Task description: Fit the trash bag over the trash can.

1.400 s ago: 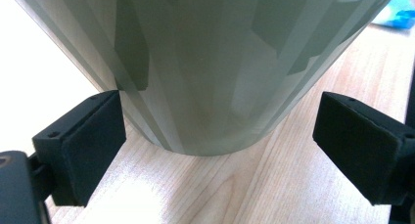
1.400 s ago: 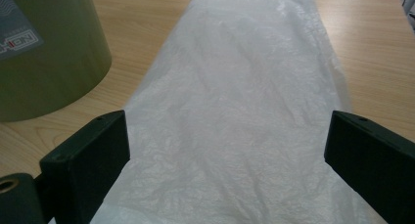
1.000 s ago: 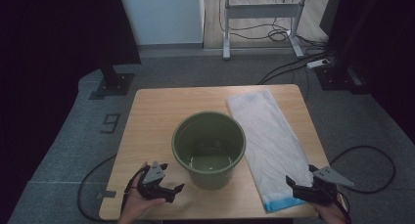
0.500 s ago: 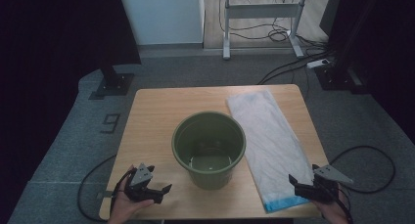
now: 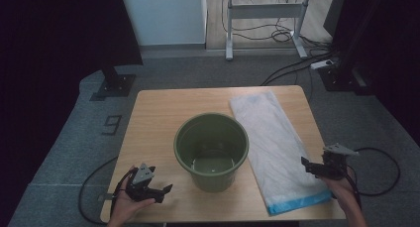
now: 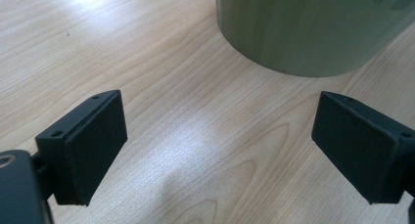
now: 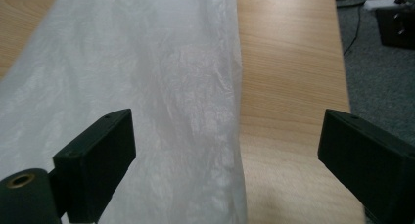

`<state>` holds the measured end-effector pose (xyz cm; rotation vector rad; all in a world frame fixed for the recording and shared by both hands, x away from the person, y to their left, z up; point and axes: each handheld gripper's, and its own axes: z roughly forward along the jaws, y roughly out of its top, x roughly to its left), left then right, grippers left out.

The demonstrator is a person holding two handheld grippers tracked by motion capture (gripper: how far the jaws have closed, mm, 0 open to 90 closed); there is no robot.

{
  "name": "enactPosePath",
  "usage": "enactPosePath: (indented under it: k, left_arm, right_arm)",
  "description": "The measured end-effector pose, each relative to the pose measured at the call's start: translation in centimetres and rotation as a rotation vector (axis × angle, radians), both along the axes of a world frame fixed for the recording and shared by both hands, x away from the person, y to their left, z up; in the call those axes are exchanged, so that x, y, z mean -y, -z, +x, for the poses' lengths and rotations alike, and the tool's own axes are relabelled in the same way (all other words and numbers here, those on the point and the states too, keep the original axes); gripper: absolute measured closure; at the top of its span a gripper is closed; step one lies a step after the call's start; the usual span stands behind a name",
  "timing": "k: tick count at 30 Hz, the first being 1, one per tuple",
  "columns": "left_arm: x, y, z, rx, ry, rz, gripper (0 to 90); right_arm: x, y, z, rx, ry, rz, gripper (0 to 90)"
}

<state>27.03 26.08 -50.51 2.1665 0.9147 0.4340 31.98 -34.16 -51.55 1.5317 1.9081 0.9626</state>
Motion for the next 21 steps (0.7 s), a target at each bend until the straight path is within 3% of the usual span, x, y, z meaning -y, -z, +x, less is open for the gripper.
enactPosePath:
  k: [7, 14, 21]
  left_arm:
    - [-0.3, 0.0, -0.2, -0.001, -0.008, -0.009, 6.2]
    - [-0.5, 0.1, -0.4, -0.002, -0.013, -0.015, 6.3]
    - [-0.5, 0.6, -0.4, -0.014, -0.013, -0.006, 6.7]
  right_arm:
    - [-1.2, 1.1, 2.7, -0.051, -0.021, -0.019, 9.8]
    - [-2.3, 1.4, 5.6, -0.059, -0.024, -0.026, 10.6]
    - [-2.3, 1.8, 7.1, -0.062, -0.019, -0.016, 11.3]
